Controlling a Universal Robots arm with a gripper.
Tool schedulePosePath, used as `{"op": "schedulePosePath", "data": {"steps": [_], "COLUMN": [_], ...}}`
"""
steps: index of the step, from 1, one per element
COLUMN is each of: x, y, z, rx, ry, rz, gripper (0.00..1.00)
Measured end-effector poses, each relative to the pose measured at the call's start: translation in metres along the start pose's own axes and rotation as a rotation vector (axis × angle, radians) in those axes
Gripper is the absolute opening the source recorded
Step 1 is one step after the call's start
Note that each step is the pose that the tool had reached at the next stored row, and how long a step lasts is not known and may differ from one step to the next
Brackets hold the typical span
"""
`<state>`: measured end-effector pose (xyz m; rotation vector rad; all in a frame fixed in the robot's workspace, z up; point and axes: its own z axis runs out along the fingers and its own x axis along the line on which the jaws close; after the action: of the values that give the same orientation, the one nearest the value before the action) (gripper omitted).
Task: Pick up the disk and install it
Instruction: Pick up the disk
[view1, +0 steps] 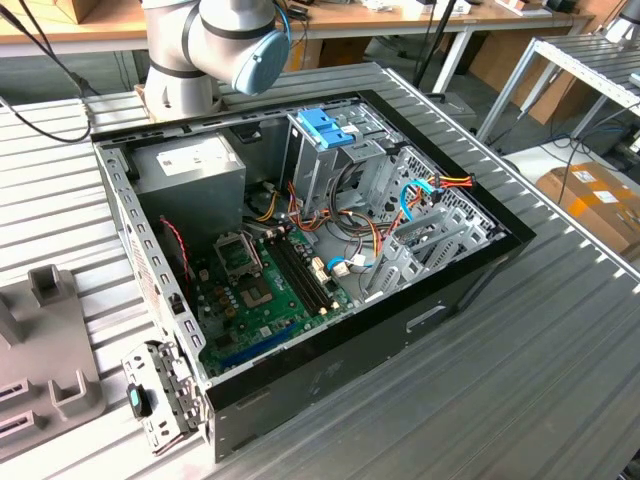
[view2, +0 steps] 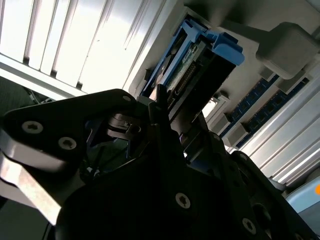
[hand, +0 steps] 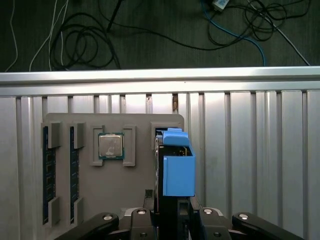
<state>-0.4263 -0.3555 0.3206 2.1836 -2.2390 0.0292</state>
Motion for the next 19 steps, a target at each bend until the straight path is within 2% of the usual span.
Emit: {"op": "schedulePosePath", "data": {"steps": [11, 13, 14, 17, 19], "x": [0.0000, 0.0001, 0.0002, 0.0006, 0.0007], "y": [0.0000, 0.0000, 0.0000, -0.0001, -0.0001], "z": [-0.0013, -0.0040, -0.0073, -0.0236, -0.0299], "rx": [0.0001, 0.0000, 0.0001, 0.0002, 0.0002], "ry": [0.0015, 0.0016, 0.0016, 0.0018, 0.0022], "rz": [0.000, 0.000, 0.000, 0.000, 0.000], "gripper": [0.35, 0.35, 0.35, 0.35, 0.35]}}
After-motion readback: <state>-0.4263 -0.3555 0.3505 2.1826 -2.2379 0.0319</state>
